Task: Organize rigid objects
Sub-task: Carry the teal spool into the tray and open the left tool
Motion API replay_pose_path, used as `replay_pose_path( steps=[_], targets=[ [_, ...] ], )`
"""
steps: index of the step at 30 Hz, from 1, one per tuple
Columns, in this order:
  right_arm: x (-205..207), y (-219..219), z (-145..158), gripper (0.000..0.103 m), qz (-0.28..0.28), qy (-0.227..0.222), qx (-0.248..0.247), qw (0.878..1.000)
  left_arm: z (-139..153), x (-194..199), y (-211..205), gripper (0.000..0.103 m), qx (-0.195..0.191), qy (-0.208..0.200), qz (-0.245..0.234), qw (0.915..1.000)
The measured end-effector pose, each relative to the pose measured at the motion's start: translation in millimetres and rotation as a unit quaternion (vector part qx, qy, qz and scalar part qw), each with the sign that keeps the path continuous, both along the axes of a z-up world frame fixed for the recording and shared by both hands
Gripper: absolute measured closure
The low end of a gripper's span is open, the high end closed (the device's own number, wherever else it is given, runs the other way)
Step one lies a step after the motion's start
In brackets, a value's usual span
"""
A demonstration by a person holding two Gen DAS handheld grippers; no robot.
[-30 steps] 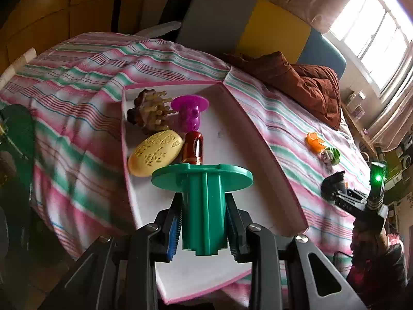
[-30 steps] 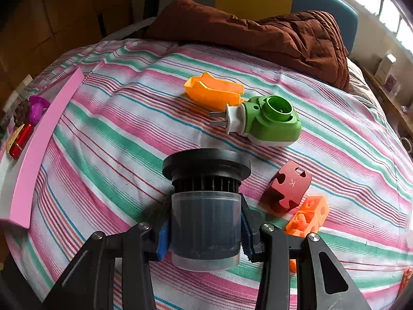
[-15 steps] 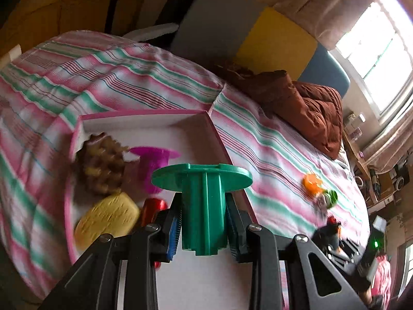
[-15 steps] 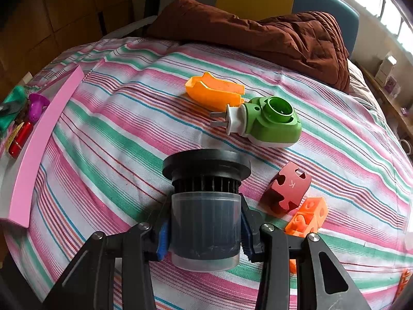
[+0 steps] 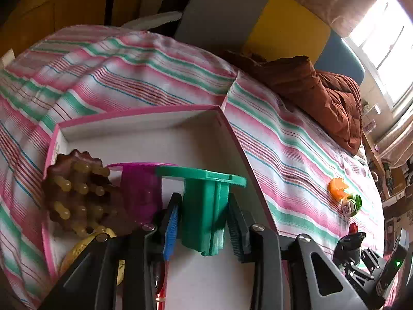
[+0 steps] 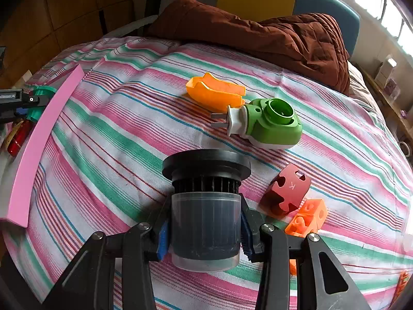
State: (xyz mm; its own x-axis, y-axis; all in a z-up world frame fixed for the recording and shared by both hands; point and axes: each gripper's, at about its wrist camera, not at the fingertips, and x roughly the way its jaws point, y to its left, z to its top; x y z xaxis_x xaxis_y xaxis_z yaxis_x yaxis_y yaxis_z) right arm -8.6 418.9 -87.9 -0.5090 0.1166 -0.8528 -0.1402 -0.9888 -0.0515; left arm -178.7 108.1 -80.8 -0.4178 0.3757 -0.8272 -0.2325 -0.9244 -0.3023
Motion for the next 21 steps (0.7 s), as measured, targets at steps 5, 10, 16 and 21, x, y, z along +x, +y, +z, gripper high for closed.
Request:
replay_pose_path(
  steps=[5, 10, 16, 21],
  targets=[
    [-0.1, -0.4, 1.0, 0.06, 0.001, 0.0, 0.003, 1.0, 12.4, 11.5, 0.2, 0.065, -0.018, 0.025, -0.012, 0.9995],
    [0.0, -0.8, 1.5, 0.06, 0.001, 0.0, 0.004, 1.0, 24.4, 26.2, -3.6, 0.065, -0.027, 0.043, -0.015, 0.9986],
    [0.1, -1.3, 1.6, 0.06, 0.002, 0.0, 0.006, 1.0, 47.1, 64.2, -8.8, 0.065, -0.054, 0.092, -0.029, 0.9939],
    [-0.1, -0.1, 2.2, 0.06, 0.004, 0.001, 0.009, 1.0, 59.9, 97.5, -15.1, 0.065, -0.074, 0.127, -0.039, 0.9884]
  ],
)
